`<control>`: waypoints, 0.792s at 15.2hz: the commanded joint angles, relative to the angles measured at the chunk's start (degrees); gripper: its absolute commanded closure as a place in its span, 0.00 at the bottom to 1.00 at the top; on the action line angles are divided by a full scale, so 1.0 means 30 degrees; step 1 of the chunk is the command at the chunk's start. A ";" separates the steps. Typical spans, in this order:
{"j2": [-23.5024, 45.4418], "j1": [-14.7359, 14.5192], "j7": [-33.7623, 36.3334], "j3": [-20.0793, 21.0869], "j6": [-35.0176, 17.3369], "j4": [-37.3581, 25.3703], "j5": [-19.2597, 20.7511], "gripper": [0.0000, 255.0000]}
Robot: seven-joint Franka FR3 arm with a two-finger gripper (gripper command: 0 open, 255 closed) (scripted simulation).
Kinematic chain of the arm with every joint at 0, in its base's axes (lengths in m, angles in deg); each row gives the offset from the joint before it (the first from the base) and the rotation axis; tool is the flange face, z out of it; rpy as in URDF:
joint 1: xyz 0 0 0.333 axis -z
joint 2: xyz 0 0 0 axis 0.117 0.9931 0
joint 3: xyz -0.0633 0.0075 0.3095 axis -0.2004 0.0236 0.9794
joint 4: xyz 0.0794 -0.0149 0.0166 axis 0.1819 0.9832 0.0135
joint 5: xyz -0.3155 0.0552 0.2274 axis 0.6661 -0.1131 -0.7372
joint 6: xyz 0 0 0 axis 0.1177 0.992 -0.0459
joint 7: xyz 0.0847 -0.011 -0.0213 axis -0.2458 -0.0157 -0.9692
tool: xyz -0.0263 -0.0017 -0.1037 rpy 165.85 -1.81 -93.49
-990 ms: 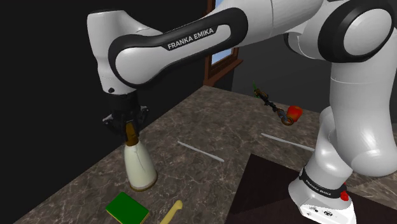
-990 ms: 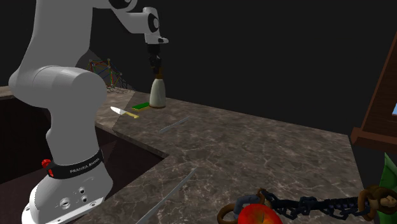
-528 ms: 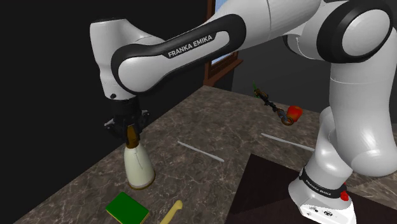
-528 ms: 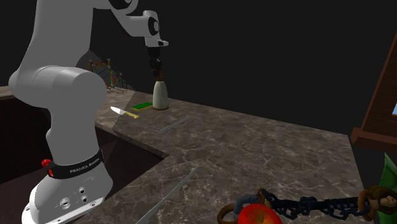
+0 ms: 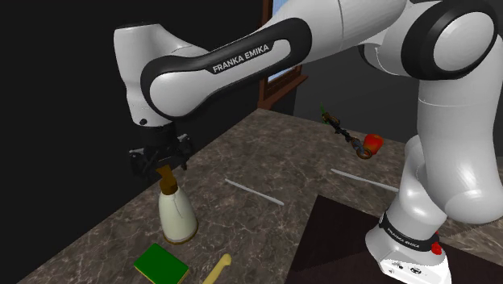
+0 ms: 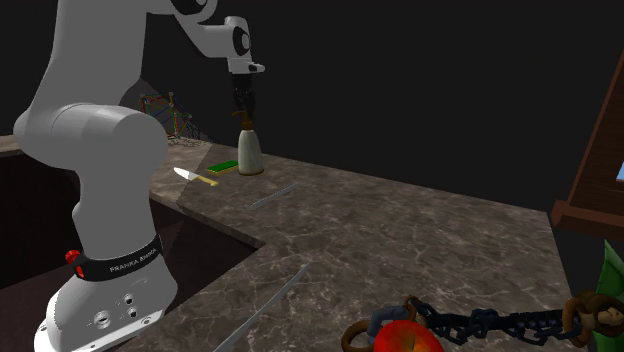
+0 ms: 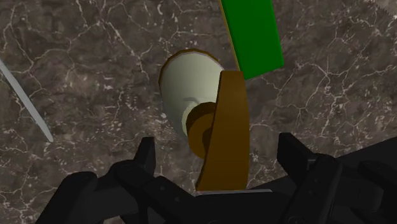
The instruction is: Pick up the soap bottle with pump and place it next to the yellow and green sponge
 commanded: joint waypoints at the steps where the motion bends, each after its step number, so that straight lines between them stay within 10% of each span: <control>1: -0.0187 0.0009 -0.0037 0.0022 0.0558 -0.0377 -0.0056 0.00; 12: -0.0570 0.0008 -0.0119 0.0072 0.2168 -0.1617 -0.0174 0.00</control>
